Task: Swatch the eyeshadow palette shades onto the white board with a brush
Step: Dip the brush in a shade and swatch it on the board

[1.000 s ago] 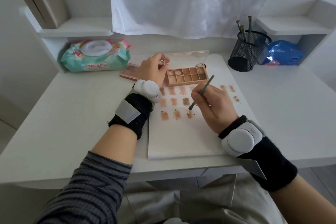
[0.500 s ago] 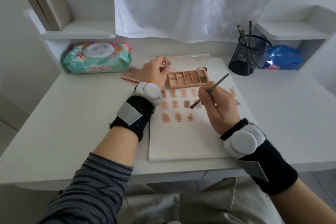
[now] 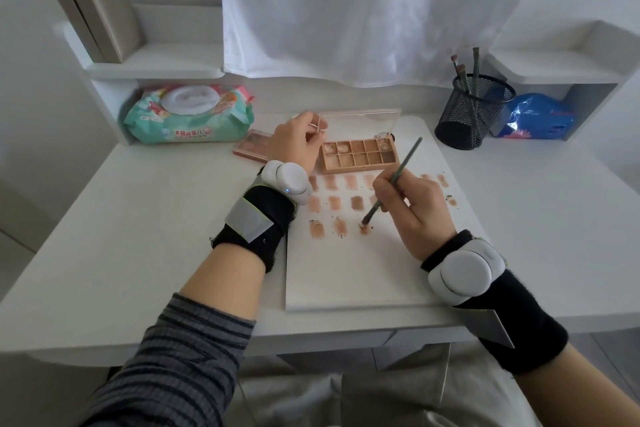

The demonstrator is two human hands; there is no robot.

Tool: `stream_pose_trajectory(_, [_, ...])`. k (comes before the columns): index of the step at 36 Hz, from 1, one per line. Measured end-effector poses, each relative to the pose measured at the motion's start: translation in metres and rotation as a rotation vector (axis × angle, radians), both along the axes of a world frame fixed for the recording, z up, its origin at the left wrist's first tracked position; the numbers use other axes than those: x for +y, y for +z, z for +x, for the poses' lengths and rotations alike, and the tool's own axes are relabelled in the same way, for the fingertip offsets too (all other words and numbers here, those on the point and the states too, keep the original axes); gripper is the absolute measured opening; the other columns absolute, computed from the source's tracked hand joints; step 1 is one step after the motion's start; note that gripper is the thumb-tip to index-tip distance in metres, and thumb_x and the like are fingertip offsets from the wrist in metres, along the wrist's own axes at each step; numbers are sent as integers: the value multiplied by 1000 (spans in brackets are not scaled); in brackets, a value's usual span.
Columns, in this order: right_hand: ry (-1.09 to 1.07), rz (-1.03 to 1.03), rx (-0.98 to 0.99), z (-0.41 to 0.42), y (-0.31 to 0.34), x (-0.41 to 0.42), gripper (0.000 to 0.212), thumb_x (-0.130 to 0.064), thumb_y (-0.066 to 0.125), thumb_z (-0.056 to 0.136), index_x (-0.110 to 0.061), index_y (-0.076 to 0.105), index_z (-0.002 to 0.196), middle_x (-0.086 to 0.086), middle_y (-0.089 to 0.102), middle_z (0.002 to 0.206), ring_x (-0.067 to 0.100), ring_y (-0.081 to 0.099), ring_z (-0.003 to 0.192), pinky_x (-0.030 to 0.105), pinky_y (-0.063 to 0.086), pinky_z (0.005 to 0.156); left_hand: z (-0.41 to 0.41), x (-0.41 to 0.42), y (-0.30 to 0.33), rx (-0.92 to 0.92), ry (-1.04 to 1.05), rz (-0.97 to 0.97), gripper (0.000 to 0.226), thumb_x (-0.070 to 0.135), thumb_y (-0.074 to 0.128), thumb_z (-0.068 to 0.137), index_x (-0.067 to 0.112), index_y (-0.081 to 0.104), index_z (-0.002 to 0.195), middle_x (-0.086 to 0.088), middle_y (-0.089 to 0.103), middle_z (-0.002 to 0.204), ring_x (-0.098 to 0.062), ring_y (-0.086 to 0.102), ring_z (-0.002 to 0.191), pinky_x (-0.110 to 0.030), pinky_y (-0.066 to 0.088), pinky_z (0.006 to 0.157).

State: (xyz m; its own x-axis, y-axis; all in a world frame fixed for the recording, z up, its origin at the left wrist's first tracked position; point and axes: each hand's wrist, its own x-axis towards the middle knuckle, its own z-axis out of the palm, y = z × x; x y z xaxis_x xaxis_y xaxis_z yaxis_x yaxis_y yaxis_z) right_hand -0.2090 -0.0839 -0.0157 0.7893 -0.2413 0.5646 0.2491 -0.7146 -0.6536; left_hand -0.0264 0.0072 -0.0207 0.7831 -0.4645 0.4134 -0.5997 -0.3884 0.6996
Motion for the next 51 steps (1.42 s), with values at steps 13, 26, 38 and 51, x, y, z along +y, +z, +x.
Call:
stream_pose_trajectory(13, [12, -23, 16, 0, -1, 1, 23, -34, 41, 90, -18, 50, 76, -1, 51, 59, 19, 49, 58, 22, 38, 55, 2, -1, 0, 14, 8, -1, 9, 15, 59, 89, 15, 64, 95, 1, 71, 98, -13, 65, 91, -20, 43, 71])
stream_pose_trajectory(26, [-8, 47, 36, 1, -1, 2, 34, -37, 41, 89, -9, 53, 75, 9, 52, 58, 23, 47, 54, 30, 39, 54, 4, -2, -2, 18, -8, -22, 8, 13, 60, 87, 13, 64, 94, 0, 71, 97, -13, 66, 90, -25, 49, 77])
stream_pose_trajectory(38, [-116, 336, -153, 5, 21, -11, 15, -17, 50, 92, -25, 55, 80, -12, 61, 60, 4, 55, 56, 15, 42, 55, 3, -2, -2, -20, -15, -12, 9, 14, 58, 88, 14, 64, 95, 2, 71, 96, -15, 66, 88, -31, 52, 76])
stream_pose_trajectory(51, [-227, 312, -106, 42, 26, -22, 22, -11, 53, 92, -30, 52, 80, -15, 60, 68, 8, 61, 70, 41, 54, 68, -1, -7, 0, 77, -15, -78, 14, 9, 53, 90, 12, 62, 100, -3, 68, 94, -13, 57, 78, -12, 36, 65])
